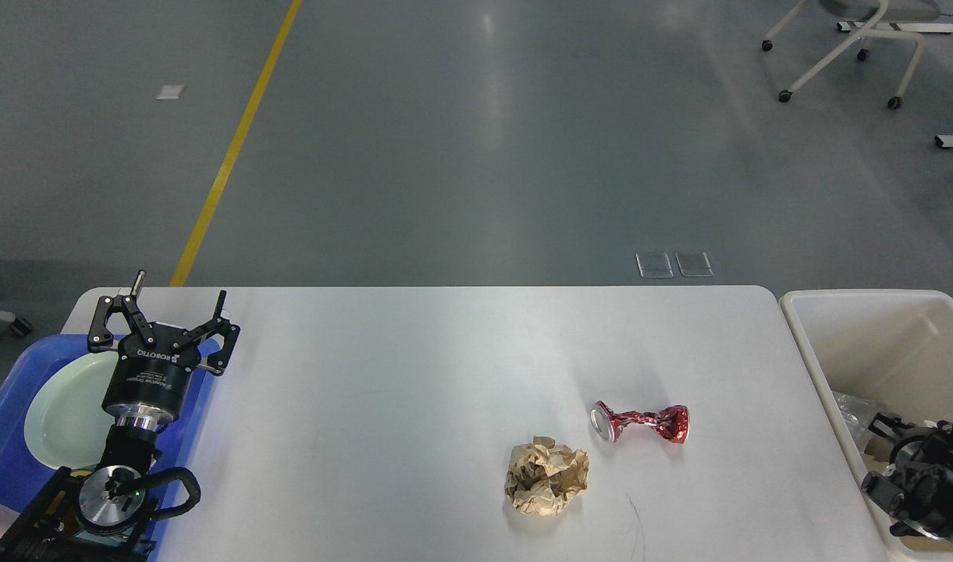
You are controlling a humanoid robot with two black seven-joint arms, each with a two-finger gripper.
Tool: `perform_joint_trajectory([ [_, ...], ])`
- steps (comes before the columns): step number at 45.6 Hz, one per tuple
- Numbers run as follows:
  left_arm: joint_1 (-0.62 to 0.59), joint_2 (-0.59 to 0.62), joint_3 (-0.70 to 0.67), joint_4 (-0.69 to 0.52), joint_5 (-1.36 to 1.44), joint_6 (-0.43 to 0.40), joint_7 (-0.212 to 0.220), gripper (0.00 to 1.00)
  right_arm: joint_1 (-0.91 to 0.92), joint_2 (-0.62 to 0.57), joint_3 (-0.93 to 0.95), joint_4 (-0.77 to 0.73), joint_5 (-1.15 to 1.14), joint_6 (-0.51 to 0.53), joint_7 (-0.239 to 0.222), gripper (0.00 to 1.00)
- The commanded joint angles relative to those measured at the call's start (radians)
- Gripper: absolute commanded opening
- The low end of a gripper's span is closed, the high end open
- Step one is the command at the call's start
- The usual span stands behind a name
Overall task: Tidy desktop
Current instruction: 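Release the cup in the bin and lower the right gripper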
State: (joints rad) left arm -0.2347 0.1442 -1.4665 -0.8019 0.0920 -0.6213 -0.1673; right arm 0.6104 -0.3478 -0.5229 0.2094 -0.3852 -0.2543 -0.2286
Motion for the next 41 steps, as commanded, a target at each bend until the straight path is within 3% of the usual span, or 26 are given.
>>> perform_joint_trajectory([
  [1, 0.0, 0.0, 0.0, 0.0, 0.0, 0.0, 0.0, 0.96, -0.008, 0.001, 0.0, -0.002, 0.0, 0.0, -0.001, 0.0],
  [8, 0.0, 0.0, 0.0, 0.001, 0.0, 0.0, 0.0, 0.96, -0.011, 0.001, -0.002, 0.004, 0.0, 0.001, -0.001, 0.02],
  [9, 0.0, 0.0, 0.0, 0.001, 0.0, 0.0, 0.0, 0.96, -0.011, 0.003, -0.002, 0.002, 0.0, 0.0, -0.001, 0.17],
  [12, 0.0, 0.0, 0.0, 0.001, 0.0, 0.0, 0.0, 0.96, -0.001, 0.003, 0.0, 0.004, 0.0, -0.013, -0.001, 0.78],
  [14, 0.0, 0.0, 0.0, 0.0, 0.0, 0.0, 0.0, 0.96, 0.002, 0.001, 0.001, 0.005, 0.0, -0.037, -0.001, 0.97],
  [21, 0.0, 0.0, 0.0, 0.001, 0.0, 0.0, 0.0, 0.96, -0.004, 0.003, 0.003, 0.013, 0.0, -0.106, -0.001, 1.0],
  [41, 0.0, 0.0, 0.0, 0.0, 0.0, 0.0, 0.0, 0.96, -0.012, 0.01, 0.009, 0.038, -0.001, -0.094, -0.001, 1.0],
])
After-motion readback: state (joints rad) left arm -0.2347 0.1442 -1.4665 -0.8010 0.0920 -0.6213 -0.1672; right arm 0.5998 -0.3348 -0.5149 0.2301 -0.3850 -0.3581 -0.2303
